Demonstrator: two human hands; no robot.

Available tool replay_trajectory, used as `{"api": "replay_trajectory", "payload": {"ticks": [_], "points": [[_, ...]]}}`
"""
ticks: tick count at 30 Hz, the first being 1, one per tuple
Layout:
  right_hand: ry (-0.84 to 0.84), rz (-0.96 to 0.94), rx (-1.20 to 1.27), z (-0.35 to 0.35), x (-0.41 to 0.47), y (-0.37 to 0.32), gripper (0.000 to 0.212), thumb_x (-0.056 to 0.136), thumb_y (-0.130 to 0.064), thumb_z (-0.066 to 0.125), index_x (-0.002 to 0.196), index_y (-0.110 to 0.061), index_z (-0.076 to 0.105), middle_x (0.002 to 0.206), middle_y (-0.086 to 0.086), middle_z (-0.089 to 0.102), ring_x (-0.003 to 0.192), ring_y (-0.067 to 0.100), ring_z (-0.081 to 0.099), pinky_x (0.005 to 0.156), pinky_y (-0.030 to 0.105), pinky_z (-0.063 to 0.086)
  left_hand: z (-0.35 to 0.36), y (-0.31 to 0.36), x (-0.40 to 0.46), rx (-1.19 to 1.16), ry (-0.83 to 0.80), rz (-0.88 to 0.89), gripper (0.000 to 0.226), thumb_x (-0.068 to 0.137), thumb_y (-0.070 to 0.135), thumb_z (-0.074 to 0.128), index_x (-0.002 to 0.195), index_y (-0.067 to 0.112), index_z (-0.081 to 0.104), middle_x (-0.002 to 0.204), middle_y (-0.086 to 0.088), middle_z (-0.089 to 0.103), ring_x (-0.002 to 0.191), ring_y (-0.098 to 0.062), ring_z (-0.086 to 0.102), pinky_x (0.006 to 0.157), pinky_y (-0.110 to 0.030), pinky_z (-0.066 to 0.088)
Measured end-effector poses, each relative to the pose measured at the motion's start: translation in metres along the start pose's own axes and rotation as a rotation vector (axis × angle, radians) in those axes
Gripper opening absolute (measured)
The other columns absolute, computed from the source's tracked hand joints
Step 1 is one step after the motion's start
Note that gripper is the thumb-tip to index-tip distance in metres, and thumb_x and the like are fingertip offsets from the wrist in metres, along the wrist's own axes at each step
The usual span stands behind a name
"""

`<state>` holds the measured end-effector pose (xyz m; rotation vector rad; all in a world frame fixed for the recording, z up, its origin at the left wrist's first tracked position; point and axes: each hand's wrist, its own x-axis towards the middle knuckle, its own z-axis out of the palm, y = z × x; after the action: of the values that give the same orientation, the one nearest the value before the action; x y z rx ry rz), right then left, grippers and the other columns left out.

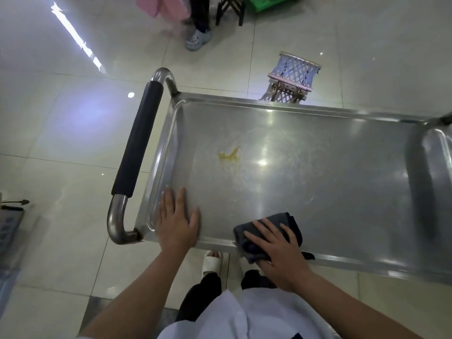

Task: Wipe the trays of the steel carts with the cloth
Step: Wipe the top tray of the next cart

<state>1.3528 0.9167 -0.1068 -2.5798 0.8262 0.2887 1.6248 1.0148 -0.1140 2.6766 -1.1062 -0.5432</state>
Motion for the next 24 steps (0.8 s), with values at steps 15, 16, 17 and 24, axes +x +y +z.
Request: {"api": "replay_trajectory", "payload": {"ticks": [15, 16, 17, 24], "points": [[0.170, 0.450, 0.026, -0.126, 0.257, 0.079, 0.060, 0.100, -0.053, 0.033, 0.157, -0.042, 0.015, 0.168, -0.004, 0.006, 0.154, 0.018, 0.000, 0.119, 0.050, 0.006, 0.019, -0.005, 0.006, 0.103, 0.081, 0.023, 0.070, 0.097, 0.055, 0.030, 0.159, 0.028, 0.011, 0.167, -0.001, 0.006, 0.153, -0.021, -0.011, 0.123, -0.043, -0.005], [0.166, 0.445, 0.024, -0.132, 0.276, 0.079, 0.061, 0.100, -0.054, 0.031, 0.157, -0.042, 0.013, 0.168, -0.004, 0.005, 0.154, 0.018, -0.001, 0.119, 0.051, 0.005, 0.020, -0.006, 0.007, 0.101, 0.085, 0.022, 0.070, 0.097, 0.055, 0.031, 0.159, 0.028, 0.012, 0.167, -0.002, 0.007, 0.154, -0.021, -0.010, 0.123, -0.042, -0.006], [0.158, 0.433, 0.012, -0.136, 0.291, 0.078, 0.061, 0.100, -0.056, 0.029, 0.157, -0.042, 0.011, 0.168, -0.004, 0.004, 0.154, 0.019, -0.002, 0.120, 0.052, 0.005, 0.021, -0.007, 0.008, 0.097, 0.086, 0.023, 0.071, 0.097, 0.055, 0.032, 0.159, 0.028, 0.012, 0.167, -0.002, 0.008, 0.154, -0.021, -0.010, 0.123, -0.043, -0.006], [0.114, 0.306, -0.162, -0.117, 0.293, 0.051, 0.068, 0.100, -0.059, 0.024, 0.158, -0.039, -0.003, 0.168, -0.001, -0.007, 0.154, 0.021, -0.009, 0.120, 0.054, 0.002, 0.018, -0.005, 0.009, 0.077, 0.090, 0.022, 0.071, 0.096, 0.054, 0.036, 0.159, 0.029, 0.015, 0.167, -0.002, 0.011, 0.154, -0.021, -0.008, 0.122, -0.041, -0.008]]}}
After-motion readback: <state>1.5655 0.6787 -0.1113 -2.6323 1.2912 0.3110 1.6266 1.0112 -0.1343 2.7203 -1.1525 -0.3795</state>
